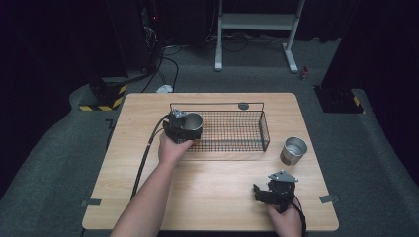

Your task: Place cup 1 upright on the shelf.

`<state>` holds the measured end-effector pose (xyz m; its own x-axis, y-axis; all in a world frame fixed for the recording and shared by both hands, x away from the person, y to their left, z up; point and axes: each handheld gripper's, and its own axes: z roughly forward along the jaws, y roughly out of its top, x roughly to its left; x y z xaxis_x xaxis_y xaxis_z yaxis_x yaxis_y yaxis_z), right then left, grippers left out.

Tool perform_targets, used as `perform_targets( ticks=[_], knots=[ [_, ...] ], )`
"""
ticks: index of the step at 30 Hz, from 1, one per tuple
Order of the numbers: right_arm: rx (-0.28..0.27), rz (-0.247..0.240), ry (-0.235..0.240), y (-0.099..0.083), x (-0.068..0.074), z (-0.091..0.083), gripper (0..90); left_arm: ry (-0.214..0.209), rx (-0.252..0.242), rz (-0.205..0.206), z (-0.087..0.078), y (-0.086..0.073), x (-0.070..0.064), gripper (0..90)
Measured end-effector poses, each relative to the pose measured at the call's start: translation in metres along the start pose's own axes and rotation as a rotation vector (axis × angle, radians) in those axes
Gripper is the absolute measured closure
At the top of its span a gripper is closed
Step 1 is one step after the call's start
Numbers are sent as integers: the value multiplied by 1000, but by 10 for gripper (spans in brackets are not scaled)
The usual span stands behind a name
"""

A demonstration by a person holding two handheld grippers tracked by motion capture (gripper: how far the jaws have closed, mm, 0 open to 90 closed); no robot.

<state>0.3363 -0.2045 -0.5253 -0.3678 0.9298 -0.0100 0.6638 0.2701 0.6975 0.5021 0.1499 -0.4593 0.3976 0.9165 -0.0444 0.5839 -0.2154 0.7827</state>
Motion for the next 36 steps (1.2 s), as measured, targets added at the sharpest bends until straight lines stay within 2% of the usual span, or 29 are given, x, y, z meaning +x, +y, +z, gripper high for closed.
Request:
perform_targets(
  ticks=[18,23,36],
  knots=[
    [-1,-8,3,0,0,0,82,17,-5,12,-15,-1,0,1],
    [-1,-8,2,0,0,0,83,31,-22,13,-23,-3,3,1],
    [-2,-8,3,0,-1,0,83,23,-52,4,-34,-2,6,0]
  ],
)
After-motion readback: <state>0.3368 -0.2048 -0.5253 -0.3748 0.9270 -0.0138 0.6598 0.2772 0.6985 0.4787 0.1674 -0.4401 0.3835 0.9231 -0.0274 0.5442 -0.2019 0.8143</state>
